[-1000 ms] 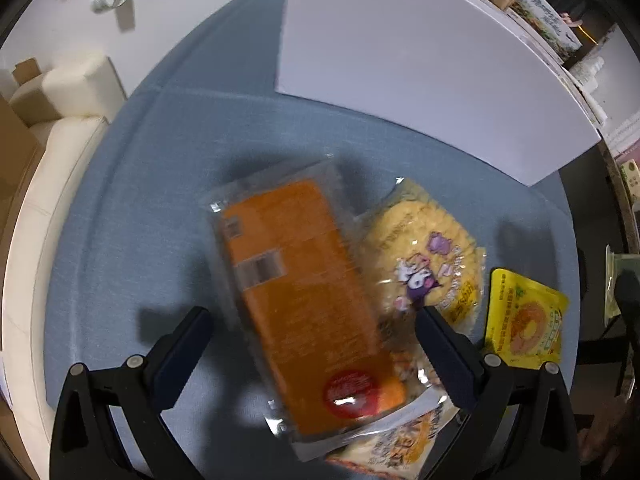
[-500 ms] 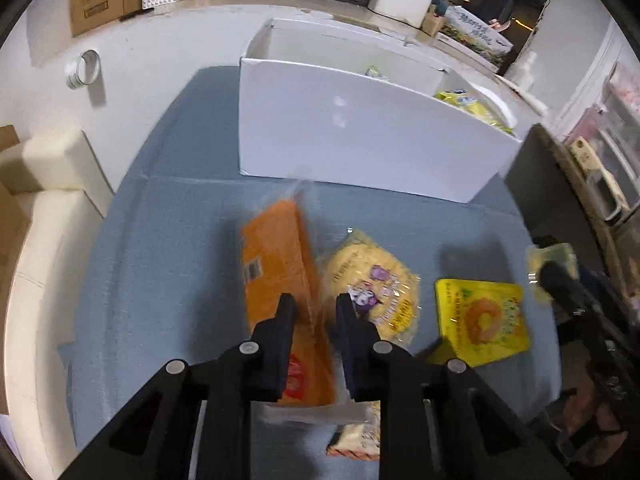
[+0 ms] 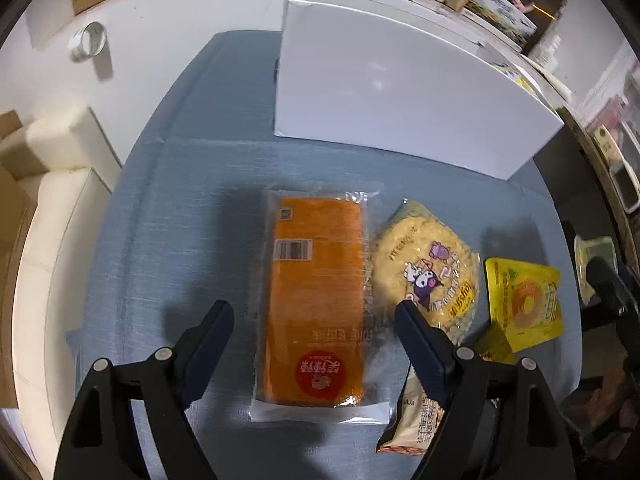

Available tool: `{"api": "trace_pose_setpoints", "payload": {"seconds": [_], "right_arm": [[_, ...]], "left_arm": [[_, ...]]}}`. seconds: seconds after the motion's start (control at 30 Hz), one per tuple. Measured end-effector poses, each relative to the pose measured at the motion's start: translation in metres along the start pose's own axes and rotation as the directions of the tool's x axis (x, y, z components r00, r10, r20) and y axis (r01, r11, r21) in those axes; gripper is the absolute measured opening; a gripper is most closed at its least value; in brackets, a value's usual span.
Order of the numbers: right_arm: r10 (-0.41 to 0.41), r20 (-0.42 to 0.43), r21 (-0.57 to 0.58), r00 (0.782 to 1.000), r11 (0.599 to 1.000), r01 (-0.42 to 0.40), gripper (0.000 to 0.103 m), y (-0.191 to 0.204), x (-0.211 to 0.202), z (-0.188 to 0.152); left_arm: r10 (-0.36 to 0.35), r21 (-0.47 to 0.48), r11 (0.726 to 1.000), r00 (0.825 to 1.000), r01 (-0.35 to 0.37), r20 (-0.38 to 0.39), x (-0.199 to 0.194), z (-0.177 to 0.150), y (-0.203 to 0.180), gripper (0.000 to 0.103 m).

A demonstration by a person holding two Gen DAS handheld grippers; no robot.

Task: Organize snacks
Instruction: 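Grasp the orange bread pack with the left tool while the right holds the jelly cup, then lower the jelly cup and bread pack into the white box and release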

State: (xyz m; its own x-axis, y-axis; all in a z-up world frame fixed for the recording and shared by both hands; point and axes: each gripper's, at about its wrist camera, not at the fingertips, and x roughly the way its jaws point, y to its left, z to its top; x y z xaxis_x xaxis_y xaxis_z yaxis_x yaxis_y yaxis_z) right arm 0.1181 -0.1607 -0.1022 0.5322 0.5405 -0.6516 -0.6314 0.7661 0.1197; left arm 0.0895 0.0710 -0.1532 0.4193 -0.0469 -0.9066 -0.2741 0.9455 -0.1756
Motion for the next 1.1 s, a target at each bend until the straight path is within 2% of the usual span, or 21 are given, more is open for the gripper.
{"api": "trace_pose_setpoints", "payload": {"seconds": [0.07,0.17,0.23,0.3,0.33,0.43,0.5,0.57,0.7,0.8,0.93,1.1], "right_arm": [[0.0,0.0,0.003,1.0,1.0,0.0,0.039,-0.001,0.001,0.0],[0.001,-0.002,0.002,1.0,1.0,-0.001,0.039,0.0,0.001,-0.001],[0.001,-0.004,0.0,1.0,1.0,-0.001,0.039,0.001,0.001,-0.002],[0.001,-0.007,0.001,1.0,1.0,-0.001,0.039,0.0,0.001,-0.003],[0.0,-0.009,0.004,1.0,1.0,0.0,0.039,0.0,0.002,-0.003],[0.002,-0.013,0.007,1.0,1.0,-0.001,0.039,0.0,0.003,-0.004],[0.002,-0.013,0.006,1.0,1.0,-0.002,0.039,0.001,0.003,-0.005],[0.001,-0.012,0.004,1.0,1.0,-0.001,0.039,0.002,0.002,-0.004],[-0.001,-0.011,0.0,1.0,1.0,0.001,0.039,0.004,0.002,-0.004],[-0.004,-0.009,-0.003,1.0,1.0,0.004,0.039,0.005,0.001,-0.004],[-0.006,0.005,-0.008,1.0,1.0,0.007,0.039,0.006,-0.003,0.0],[0.013,0.033,-0.008,0.999,1.0,-0.012,0.039,0.003,-0.007,0.026]], "left_arm": [[0.021,0.017,1.0,1.0,-0.02,-0.018,0.004,-0.002,-0.006,0.091],[0.034,0.02,0.999,0.997,-0.033,-0.062,0.024,-0.002,-0.01,0.091],[0.049,0.03,0.998,0.998,-0.049,-0.03,0.025,-0.003,-0.012,0.092],[0.094,0.048,0.995,0.996,-0.093,-0.014,0.025,-0.004,-0.017,0.088],[0.141,0.066,0.988,0.99,-0.14,-0.006,0.024,-0.005,-0.021,0.079],[0.119,0.048,0.992,0.993,-0.119,0.008,0.017,-0.003,-0.016,0.065],[0.062,0.03,0.998,0.998,-0.063,0.029,0.008,-0.002,-0.011,0.057],[0.067,0.039,0.997,0.996,-0.069,0.056,-0.002,-0.002,-0.011,0.057],[0.029,0.037,0.999,0.993,-0.033,0.113,-0.026,-0.007,-0.014,0.057],[-0.011,0.071,0.997,0.982,-0.002,0.189,-0.057,-0.009,-0.019,0.057],[-0.033,0.132,0.991,0.954,-0.006,0.297,-0.098,0.001,-0.035,0.058],[-0.076,0.166,0.986,0.928,0.015,0.365,-0.129,0.042,-0.037,0.058]]}}
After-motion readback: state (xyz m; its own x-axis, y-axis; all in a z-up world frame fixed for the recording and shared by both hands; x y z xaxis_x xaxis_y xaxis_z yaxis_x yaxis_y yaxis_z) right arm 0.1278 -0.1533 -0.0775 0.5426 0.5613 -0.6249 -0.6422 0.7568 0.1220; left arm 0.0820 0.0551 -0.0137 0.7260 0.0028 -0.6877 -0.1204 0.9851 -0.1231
